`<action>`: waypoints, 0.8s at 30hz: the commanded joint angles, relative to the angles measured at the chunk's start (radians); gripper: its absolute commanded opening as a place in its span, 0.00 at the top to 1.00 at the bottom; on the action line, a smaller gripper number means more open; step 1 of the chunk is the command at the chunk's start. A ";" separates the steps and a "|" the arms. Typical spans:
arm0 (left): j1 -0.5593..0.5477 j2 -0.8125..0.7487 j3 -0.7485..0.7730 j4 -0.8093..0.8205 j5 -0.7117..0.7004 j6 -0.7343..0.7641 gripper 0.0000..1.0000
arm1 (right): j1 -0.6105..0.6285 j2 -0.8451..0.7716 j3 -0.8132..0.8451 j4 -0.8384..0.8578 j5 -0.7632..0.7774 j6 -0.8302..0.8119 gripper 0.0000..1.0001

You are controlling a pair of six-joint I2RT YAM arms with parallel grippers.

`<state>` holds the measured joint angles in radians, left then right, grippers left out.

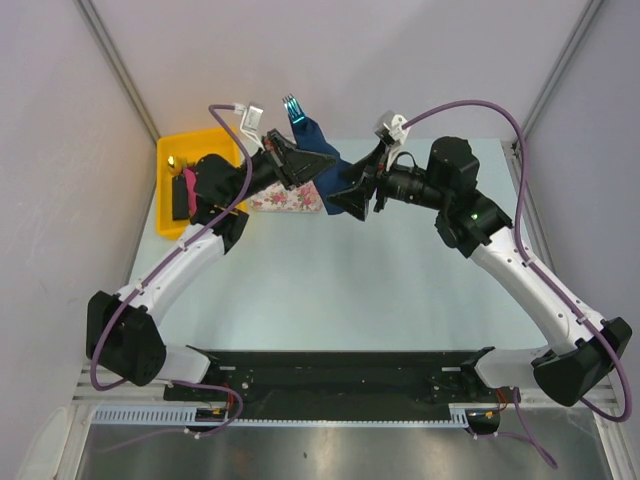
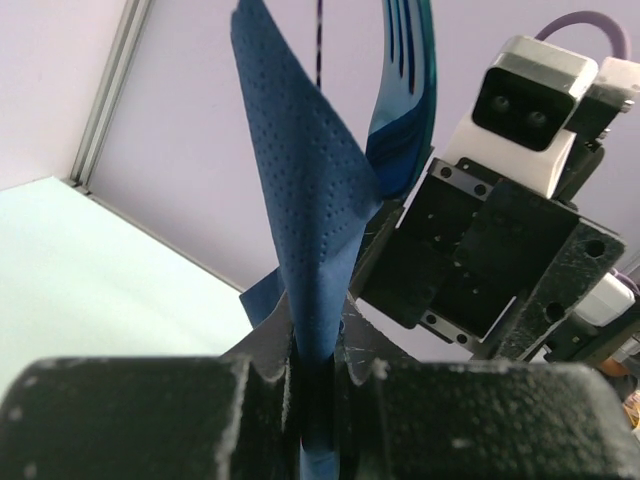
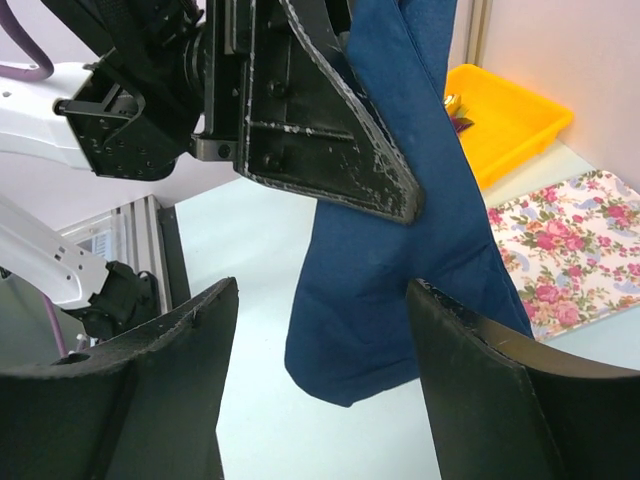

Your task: Place the utensils on the paper napkin and roll it up

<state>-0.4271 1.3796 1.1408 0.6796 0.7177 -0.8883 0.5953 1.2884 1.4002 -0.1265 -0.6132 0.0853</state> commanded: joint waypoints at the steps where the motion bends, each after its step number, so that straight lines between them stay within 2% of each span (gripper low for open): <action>1: -0.006 -0.045 -0.001 0.135 0.034 -0.049 1.00 | 0.009 -0.006 -0.007 0.039 0.007 -0.035 0.27; 15: -0.036 -0.033 -0.007 0.232 0.111 -0.104 1.00 | 0.008 -0.006 -0.009 0.059 -0.026 -0.022 0.28; 18: -0.039 -0.030 -0.004 0.242 0.111 -0.109 1.00 | 0.009 -0.006 -0.013 0.067 -0.069 -0.012 0.32; 24: -0.047 -0.024 0.010 0.267 0.121 -0.118 1.00 | 0.009 0.000 -0.026 0.103 -0.169 0.034 0.46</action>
<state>-0.4614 1.3796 1.1259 0.8539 0.8249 -0.9794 0.5995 1.2884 1.3827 -0.0914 -0.6994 0.0860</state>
